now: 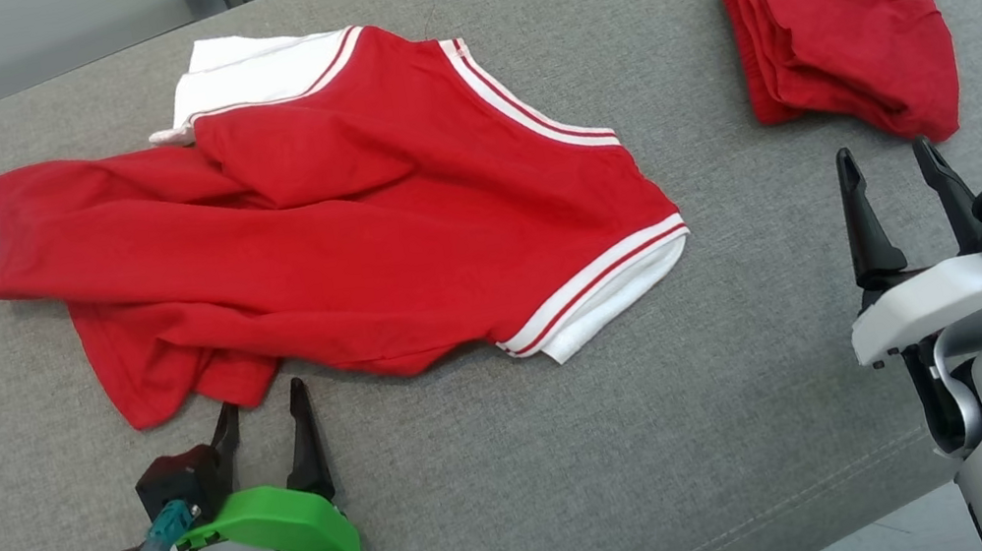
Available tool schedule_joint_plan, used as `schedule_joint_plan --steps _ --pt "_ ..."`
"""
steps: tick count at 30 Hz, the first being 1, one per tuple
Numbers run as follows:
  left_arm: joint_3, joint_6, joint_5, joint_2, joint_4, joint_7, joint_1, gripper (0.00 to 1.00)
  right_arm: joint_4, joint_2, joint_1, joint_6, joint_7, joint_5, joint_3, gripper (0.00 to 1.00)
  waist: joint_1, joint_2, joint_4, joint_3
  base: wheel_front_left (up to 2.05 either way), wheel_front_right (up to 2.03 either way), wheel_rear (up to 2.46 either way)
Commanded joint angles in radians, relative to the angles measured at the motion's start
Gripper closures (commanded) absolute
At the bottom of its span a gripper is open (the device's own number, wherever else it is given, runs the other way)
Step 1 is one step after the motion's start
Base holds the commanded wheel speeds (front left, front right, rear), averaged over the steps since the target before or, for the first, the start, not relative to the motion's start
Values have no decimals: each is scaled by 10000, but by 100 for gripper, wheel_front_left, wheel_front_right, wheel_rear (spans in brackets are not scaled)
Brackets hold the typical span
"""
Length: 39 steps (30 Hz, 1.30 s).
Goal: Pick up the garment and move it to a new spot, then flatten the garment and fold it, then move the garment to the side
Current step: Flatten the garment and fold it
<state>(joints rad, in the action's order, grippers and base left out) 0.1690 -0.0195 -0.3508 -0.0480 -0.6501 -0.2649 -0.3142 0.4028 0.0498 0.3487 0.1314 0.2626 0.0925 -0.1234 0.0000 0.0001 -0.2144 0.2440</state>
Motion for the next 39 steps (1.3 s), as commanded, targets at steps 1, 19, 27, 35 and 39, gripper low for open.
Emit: schedule_joint_plan --steps 1,19,27,35,39 --pt "-71 31 -70 -52 -40 13 -168 0 -33 20 -81 -16 28 -58 -39 0 0 -1 -48 36 0 0 0" --pt "-238 -339 539 -52 426 7 746 100 339 24 -825 -16 28 86 -339 0 0 -1 1181 -1416 0 0 0" --pt "-917 -455 1608 -183 1141 6 1534 100 582 22 -1359 -16 28 523 -371 0 0 -1 2675 -2295 0 0 0" --pt "-1350 -527 2355 -756 1123 6 1997 100 700 21 -1776 -15 28 756 -424 0 0 -1 3814 -2706 0 0 0" --pt "-1521 -410 2458 -900 186 6 2230 0 825 30 -1791 -16 28 833 -323 0 0 -1 3905 -2746 0 0 0"
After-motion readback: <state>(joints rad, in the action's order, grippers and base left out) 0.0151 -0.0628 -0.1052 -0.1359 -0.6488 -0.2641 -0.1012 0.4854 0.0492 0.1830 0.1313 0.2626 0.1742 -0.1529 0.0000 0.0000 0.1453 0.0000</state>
